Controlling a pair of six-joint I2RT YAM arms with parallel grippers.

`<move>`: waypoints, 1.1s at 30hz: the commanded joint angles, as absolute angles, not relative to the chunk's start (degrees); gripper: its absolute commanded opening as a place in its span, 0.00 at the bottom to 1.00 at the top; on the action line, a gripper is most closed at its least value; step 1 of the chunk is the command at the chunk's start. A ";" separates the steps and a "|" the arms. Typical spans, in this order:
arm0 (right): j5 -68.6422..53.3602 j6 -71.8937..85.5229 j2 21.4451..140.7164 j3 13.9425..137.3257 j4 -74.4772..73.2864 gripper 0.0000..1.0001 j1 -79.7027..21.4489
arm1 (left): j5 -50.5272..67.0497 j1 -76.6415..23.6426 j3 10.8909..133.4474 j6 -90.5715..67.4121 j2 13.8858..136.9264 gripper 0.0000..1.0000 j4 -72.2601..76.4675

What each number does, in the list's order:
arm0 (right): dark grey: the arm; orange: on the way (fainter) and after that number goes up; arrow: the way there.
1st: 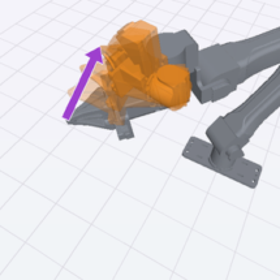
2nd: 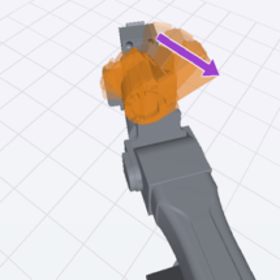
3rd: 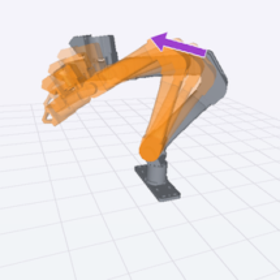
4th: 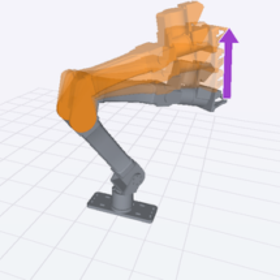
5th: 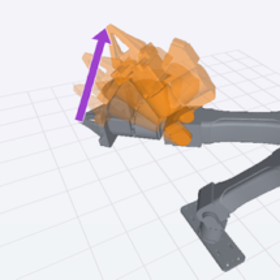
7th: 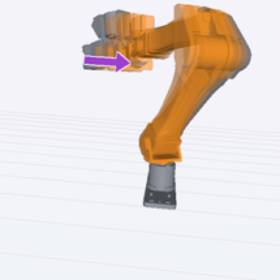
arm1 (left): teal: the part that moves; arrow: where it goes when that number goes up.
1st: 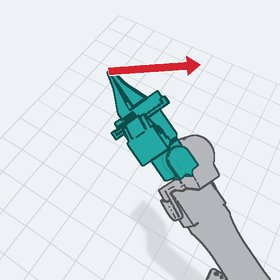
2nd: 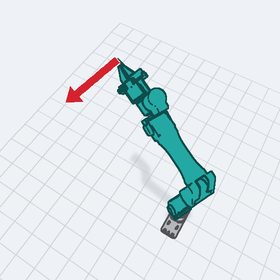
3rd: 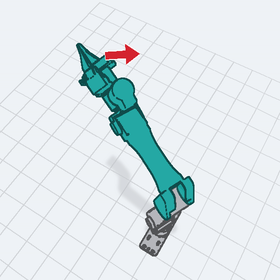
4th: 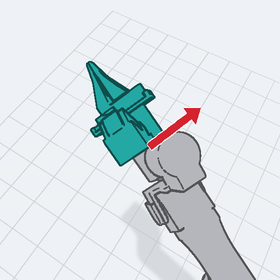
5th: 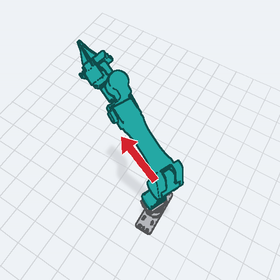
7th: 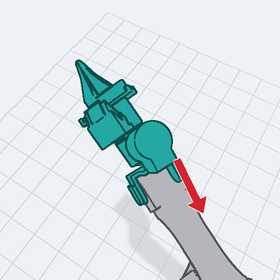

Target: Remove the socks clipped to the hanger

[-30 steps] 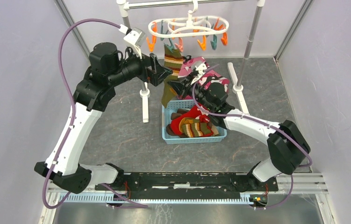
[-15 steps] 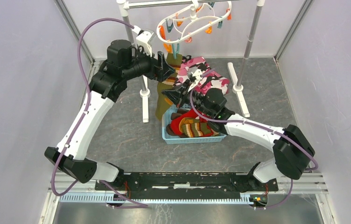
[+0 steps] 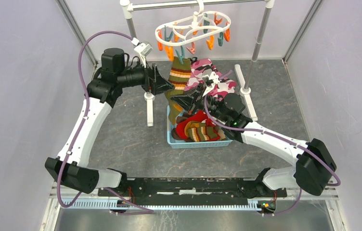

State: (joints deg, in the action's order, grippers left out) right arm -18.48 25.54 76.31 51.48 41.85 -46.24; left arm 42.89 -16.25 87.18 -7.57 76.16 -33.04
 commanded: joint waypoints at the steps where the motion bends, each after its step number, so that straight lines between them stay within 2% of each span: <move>1: -21.53 27.81 74.83 51.92 43.09 0.00 -46.31 | 55.69 -16.33 86.85 -11.74 76.20 0.86 -28.04; 3: -22.43 28.00 74.70 52.50 42.66 0.00 -46.24 | 57.15 -16.26 86.15 -13.52 75.86 0.80 -26.40; 7: -23.24 28.19 74.69 53.00 41.60 0.00 -46.25 | 58.26 -15.83 84.19 -16.65 74.94 0.59 -21.84; 10: -23.55 28.55 74.57 52.75 41.64 0.00 -46.26 | 58.23 -15.81 83.31 -17.78 74.95 0.59 -20.93; 13: -23.55 28.92 74.27 52.65 41.58 0.00 -46.30 | 57.81 -15.73 82.79 -17.79 75.23 0.69 -21.80; 15: -23.63 28.99 74.14 52.80 41.28 0.00 -46.23 | 57.58 -15.60 82.38 -17.72 75.11 0.70 -21.97; 16: -23.70 28.94 74.15 52.89 41.08 0.00 -46.28 | 57.47 -15.64 81.99 -17.67 75.02 0.68 -21.91; 19: -23.73 28.76 74.09 53.16 40.14 0.03 -46.23 | 57.64 -15.65 80.87 -18.77 74.82 0.50 -20.86; 20: -23.73 28.62 74.03 53.38 39.65 0.08 -46.24 | 57.83 -15.64 80.53 -19.44 74.72 0.39 -20.16; 22: -23.16 28.15 73.84 53.93 37.85 0.27 -46.10 | 58.09 -15.60 80.33 -21.35 74.39 0.17 -18.38; 23: -22.10 27.87 73.47 54.17 36.47 0.38 -45.94 | 58.17 -15.64 80.30 -22.08 74.24 0.09 -17.72; 24: -21.24 27.57 72.93 54.10 35.71 0.44 -45.57 | 58.25 -15.64 80.25 -22.83 74.14 0.04 -17.04; 28: -18.75 28.53 70.26 54.05 35.09 0.71 -41.60 | 59.14 -15.64 80.47 -24.64 74.02 0.02 -15.66; 33: -21.55 34.33 71.28 57.74 39.89 0.84 -35.68 | 61.19 -15.64 80.26 -26.82 73.74 0.02 -13.56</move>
